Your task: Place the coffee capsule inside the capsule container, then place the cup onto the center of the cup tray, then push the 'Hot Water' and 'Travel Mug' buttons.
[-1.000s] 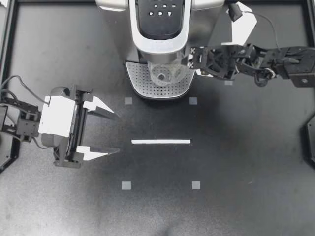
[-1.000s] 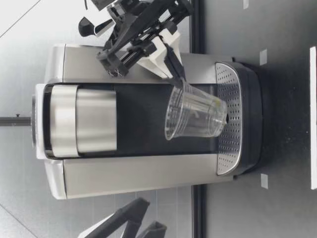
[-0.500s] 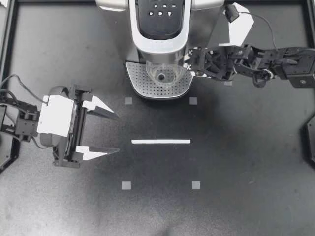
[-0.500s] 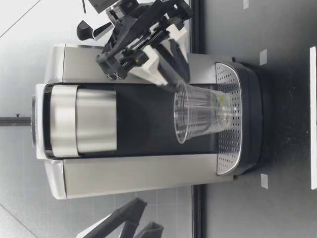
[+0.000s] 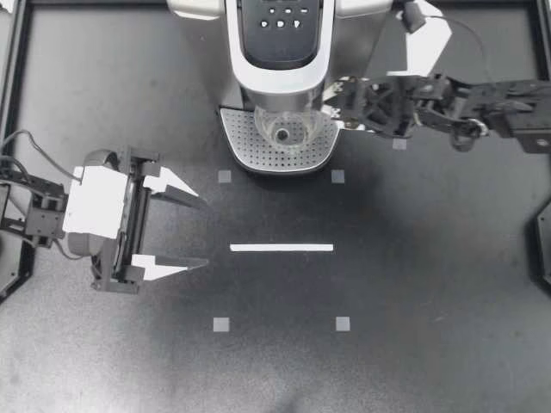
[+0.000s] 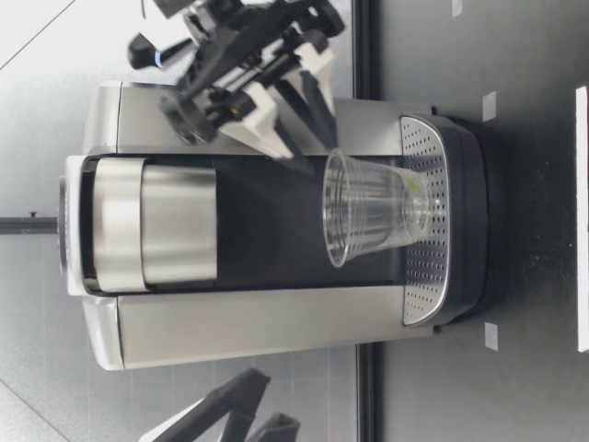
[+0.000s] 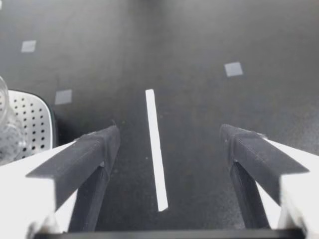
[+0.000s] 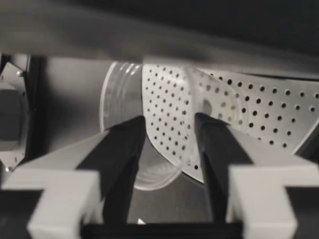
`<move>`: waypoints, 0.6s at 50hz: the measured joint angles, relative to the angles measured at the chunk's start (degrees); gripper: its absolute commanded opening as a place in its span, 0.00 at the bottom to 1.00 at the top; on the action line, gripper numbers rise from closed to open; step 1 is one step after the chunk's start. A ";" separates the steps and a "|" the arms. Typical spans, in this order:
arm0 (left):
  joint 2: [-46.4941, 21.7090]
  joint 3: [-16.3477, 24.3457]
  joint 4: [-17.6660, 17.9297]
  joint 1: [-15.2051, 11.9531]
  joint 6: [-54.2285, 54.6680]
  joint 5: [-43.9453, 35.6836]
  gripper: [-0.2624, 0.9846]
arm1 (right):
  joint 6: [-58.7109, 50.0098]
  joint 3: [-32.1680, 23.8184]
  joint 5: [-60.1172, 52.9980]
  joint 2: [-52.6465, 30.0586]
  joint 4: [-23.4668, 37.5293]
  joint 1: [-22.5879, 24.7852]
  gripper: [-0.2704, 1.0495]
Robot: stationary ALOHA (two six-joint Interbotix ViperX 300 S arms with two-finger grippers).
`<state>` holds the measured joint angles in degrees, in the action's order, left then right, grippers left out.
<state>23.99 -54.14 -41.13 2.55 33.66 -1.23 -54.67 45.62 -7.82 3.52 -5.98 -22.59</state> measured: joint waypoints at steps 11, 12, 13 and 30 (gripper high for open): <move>0.97 -0.88 0.35 -0.09 0.09 0.00 0.81 | 0.26 4.66 0.97 4.83 0.35 0.09 0.58; 1.05 -0.97 0.44 0.00 0.09 0.00 0.81 | 0.35 5.10 0.97 5.27 0.53 0.09 0.58; 1.14 -1.14 0.53 0.00 0.09 0.00 0.81 | 0.35 5.45 1.05 5.89 0.88 0.09 0.58; 1.58 -2.64 7.91 -3.78 0.18 -0.70 0.79 | 7.65 10.37 2.20 13.97 23.20 5.10 0.58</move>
<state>25.58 -56.78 -33.22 -1.23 33.84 -1.93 -47.02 55.99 -5.63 17.49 17.23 -17.49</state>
